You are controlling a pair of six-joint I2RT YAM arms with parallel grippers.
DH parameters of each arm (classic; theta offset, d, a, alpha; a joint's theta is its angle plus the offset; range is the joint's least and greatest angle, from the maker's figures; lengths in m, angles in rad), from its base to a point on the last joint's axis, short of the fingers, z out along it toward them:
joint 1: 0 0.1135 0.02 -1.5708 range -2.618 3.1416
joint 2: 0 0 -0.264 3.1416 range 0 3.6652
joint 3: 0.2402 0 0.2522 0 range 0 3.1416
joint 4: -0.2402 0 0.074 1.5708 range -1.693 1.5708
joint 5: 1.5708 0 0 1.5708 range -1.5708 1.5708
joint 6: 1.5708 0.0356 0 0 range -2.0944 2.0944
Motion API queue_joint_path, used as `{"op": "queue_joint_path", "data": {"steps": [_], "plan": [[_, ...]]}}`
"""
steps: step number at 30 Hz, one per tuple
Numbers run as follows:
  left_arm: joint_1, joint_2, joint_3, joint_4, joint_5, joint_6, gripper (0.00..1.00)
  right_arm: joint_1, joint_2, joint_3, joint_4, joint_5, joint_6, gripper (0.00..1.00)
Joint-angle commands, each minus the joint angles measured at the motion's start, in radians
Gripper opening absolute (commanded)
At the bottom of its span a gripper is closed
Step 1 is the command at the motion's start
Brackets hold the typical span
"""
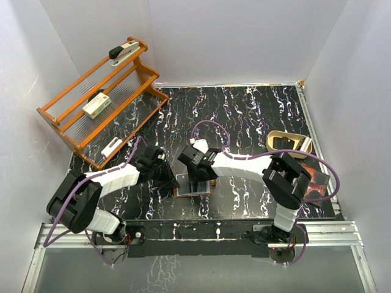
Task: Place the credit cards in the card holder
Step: Adjust the credit card in the card holder.
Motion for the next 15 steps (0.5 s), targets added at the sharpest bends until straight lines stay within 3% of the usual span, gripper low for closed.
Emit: {"op": "queue_joint_path", "data": {"steps": [1,6,15], "plan": [[0.003,-0.009,-0.014,-0.058,-0.020,0.011,0.05,0.001,-0.028,0.035,0.047,-0.016,0.007,0.56],[0.002,-0.005,-0.011,-0.054,-0.014,0.009,0.05,0.001,-0.009,0.033,0.039,-0.006,0.009,0.65],[0.003,-0.015,-0.018,-0.055,-0.016,0.007,0.05,0.002,0.029,0.015,0.036,0.011,0.003,0.65]]}}
